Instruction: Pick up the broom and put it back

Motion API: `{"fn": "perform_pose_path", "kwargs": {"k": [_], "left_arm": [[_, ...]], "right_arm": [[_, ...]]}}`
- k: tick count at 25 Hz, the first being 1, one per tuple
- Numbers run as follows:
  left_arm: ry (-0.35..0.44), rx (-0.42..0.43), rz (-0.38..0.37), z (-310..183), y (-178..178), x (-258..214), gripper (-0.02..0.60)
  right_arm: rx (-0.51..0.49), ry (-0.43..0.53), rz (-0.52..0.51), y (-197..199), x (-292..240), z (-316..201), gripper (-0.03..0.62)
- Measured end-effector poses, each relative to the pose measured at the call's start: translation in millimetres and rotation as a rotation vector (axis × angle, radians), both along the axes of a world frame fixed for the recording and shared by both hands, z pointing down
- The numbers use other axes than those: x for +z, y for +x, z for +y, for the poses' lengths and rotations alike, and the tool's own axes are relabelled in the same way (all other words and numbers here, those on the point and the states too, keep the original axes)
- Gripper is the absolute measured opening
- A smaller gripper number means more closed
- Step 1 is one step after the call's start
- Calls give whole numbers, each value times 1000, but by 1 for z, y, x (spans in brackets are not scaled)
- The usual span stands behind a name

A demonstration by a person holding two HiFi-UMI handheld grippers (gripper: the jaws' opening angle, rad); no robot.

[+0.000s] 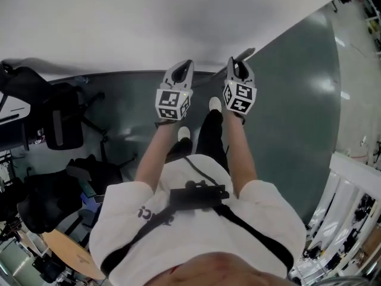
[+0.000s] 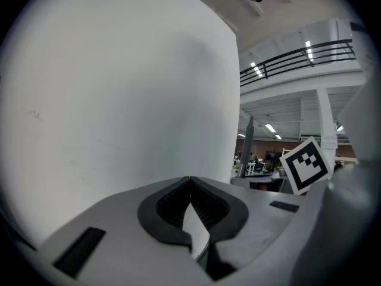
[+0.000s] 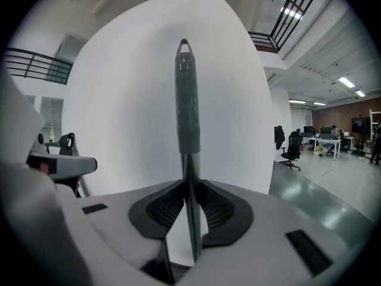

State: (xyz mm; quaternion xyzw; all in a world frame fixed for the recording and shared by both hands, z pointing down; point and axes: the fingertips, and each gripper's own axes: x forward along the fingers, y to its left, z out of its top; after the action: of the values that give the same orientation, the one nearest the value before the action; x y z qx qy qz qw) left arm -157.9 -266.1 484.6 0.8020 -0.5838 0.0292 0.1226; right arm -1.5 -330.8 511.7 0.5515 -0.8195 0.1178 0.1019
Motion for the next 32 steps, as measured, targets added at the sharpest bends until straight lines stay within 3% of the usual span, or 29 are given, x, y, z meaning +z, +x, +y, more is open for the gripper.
{"fn": "perform_pose_path", "kwargs": {"k": [5,16,25,32], "left_arm": [[57,-5,-72,16,-2,-53,12],[188,-24,-17,40,-6,-139,12],[320,12,11,62,5,-211,12],[283,7,-30,61,2,-203,12]], "right_arm": [[-3,93,-20,-5,-67,30,95],[-3,258,-49,-10,-175,67,95],[-8,373,-100,-8,-243,89,95],[-10,382,-89,-15,-248,92,95]]}}
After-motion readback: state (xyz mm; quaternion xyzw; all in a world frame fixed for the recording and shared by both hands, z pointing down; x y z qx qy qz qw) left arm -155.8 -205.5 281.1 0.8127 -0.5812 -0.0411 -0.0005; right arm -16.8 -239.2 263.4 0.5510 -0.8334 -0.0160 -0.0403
